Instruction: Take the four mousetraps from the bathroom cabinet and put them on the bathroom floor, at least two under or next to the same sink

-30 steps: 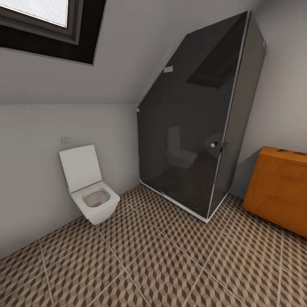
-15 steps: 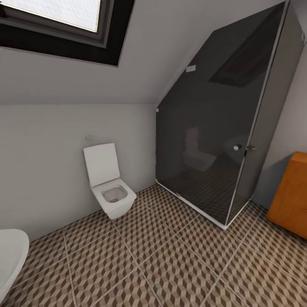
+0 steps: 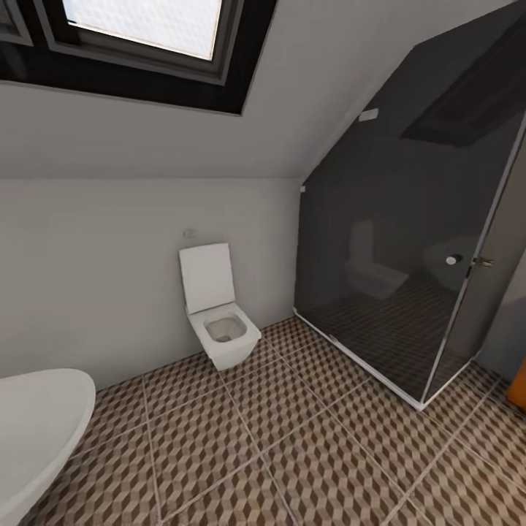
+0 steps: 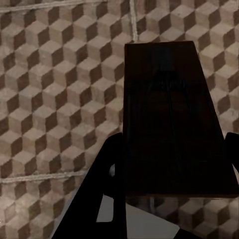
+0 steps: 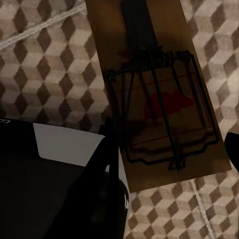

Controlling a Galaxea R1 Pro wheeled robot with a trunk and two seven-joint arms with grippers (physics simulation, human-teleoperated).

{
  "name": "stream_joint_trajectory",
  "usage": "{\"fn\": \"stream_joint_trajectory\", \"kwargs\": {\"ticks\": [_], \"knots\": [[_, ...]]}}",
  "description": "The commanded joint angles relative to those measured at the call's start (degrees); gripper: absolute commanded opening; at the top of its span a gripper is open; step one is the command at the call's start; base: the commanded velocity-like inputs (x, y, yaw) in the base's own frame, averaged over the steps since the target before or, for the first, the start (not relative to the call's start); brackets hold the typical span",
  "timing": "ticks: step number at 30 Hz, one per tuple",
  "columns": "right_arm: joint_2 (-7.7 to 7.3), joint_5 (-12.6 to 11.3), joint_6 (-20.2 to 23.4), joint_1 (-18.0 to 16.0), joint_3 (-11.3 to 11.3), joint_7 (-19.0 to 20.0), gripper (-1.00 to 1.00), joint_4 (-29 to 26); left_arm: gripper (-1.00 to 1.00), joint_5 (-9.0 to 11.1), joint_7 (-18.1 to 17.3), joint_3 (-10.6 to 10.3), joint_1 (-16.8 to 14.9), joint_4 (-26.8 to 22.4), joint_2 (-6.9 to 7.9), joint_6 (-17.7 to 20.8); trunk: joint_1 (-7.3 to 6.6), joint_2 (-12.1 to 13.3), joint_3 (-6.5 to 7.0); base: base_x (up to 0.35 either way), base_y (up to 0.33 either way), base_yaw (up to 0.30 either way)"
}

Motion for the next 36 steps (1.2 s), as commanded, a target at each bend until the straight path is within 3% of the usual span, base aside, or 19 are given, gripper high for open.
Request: {"fn": "stream_joint_trajectory", "kwargs": {"ticks": [1,36], "knots": [[-0.02,0.4,0.1,-0.1,-0.2,0.1,-1.00,0.0,-1.00,0.2,0.4,-0.5,0.0,0.0,-0.02,-0.1,0.00,0.0,-0.06,0.000,0.000,0.279],[-0.27,0.4,0.1,-0.1,-0.2,0.0,-1.00,0.0,-1.00,0.2,0.3,-0.5,0.0,0.1,-0.02,2.2,0.00,0.0,-0.06,0.000,0.000,0.279]]}}
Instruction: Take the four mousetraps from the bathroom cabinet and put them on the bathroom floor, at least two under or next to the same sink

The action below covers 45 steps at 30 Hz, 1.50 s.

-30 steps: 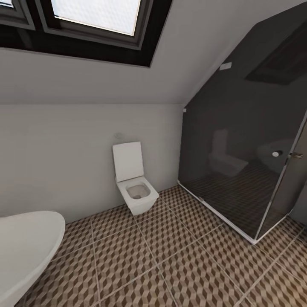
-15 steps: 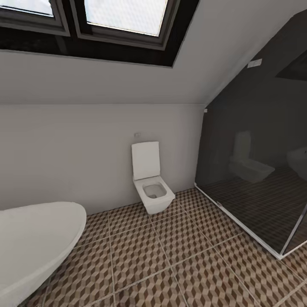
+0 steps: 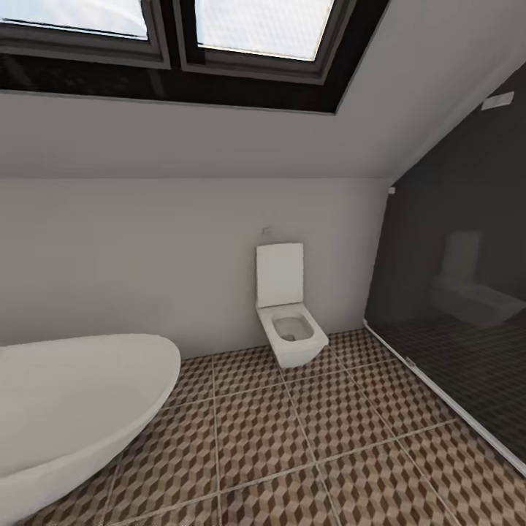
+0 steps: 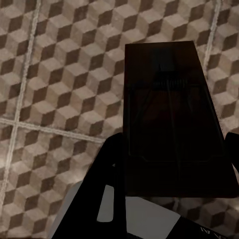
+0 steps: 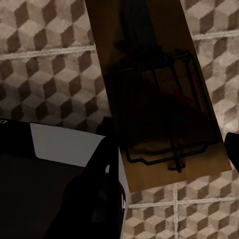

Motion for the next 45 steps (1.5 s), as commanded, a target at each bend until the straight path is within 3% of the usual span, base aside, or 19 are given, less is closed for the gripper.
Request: {"fn": "stream_joint_trajectory", "kwargs": {"ticks": [1,45], "knots": [[0.05,0.4,0.1,-0.1,-0.2,0.1,-1.00,0.0,-1.00,0.3,0.4,-0.5,-0.1,0.0,-0.03,-0.1,0.00,0.0,-0.06,0.000,0.000,0.279],[0.06,0.4,-0.1,-0.1,-0.2,0.0,-1.00,0.0,-1.00,0.3,0.4,-0.5,0.0,0.0,-0.06,-0.2,0.00,0.0,-0.06,0.000,0.000,0.279]]}}
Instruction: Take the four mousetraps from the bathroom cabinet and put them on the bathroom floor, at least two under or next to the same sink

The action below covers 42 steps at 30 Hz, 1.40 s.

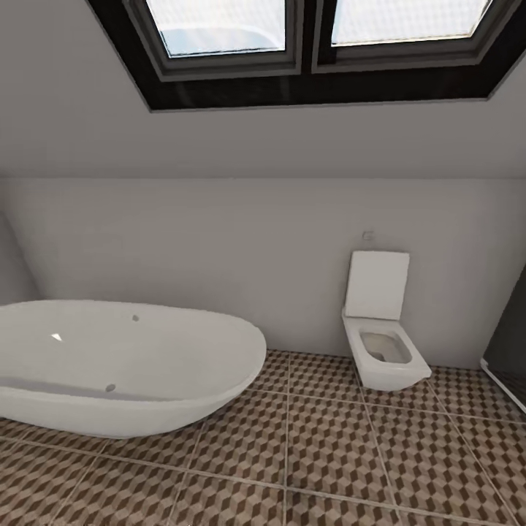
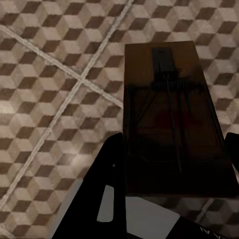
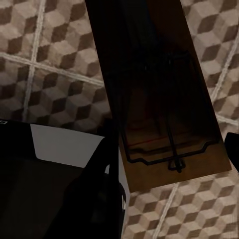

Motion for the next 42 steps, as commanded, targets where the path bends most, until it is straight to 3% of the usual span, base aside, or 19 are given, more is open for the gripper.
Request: {"fn": "stream_joint_trajectory", "kwargs": {"ticks": [1,42], "knots": [[-0.03,0.4,0.1,-0.1,-0.2,0.1,-1.00,0.0,-1.00,0.3,0.4,-0.5,0.0,0.0,-0.02,-0.1,0.00,0.0,-0.06,0.000,0.000,0.279],[0.06,0.4,0.1,-0.1,-0.2,0.1,-1.00,0.0,-1.00,-0.1,0.1,-0.4,0.4,-0.1,-0.05,-0.3,0.00,0.0,-0.06,0.000,0.000,0.279]]}}
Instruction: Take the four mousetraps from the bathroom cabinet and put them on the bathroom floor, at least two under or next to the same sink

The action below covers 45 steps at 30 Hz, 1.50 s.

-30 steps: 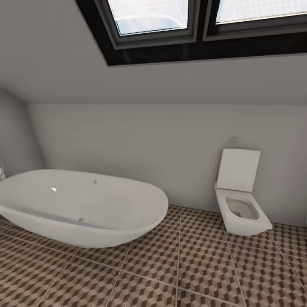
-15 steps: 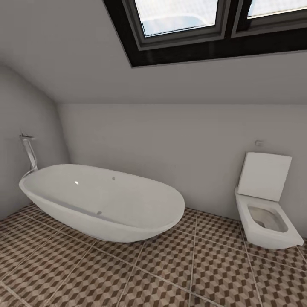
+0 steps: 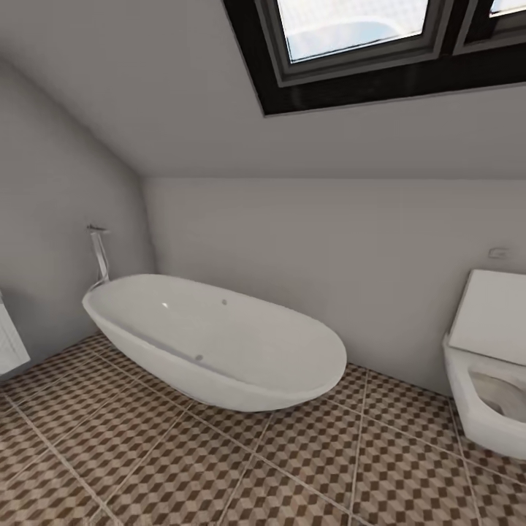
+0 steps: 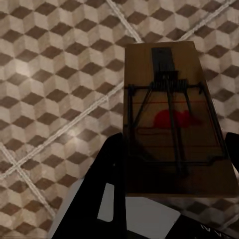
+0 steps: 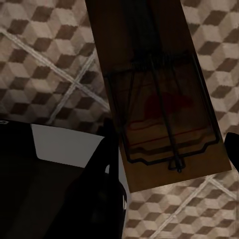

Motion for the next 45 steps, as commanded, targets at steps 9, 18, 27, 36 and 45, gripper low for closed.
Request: {"fn": "stream_joint_trajectory", "kwargs": {"ticks": [9,18,27,36,45], "knots": [[-0.03,0.4,0.1,-0.1,-0.2,0.1,-1.00,0.0,-1.00,0.4,0.1,-0.5,0.0,0.1,-0.16,0.1,0.00,0.0,-0.06,0.000,0.000,0.279],[0.03,0.4,0.1,-0.1,-0.2,0.1,-1.00,0.0,-1.00,0.4,0.1,-0.5,0.0,0.1,-0.23,0.1,0.00,0.0,-0.06,0.000,0.000,0.279],[0.05,0.4,0.1,-0.1,-0.2,0.1,-1.00,0.0,-1.00,0.4,0.0,-0.5,0.0,0.1,-0.32,0.2,0.00,0.0,-0.06,0.000,0.000,0.279],[0.14,0.4,0.1,-0.1,-0.2,0.1,-1.00,0.0,-1.00,0.4,0.5,-0.5,0.0,0.1,-0.56,0.1,0.00,0.0,-0.06,0.000,0.000,0.279],[0.19,0.4,0.1,-0.1,-0.2,0.1,-1.00,0.0,-1.00,0.4,0.5,-0.4,0.0,0.1,-0.84,0.1,0.00,0.0,-0.06,0.000,0.000,0.279]]}}
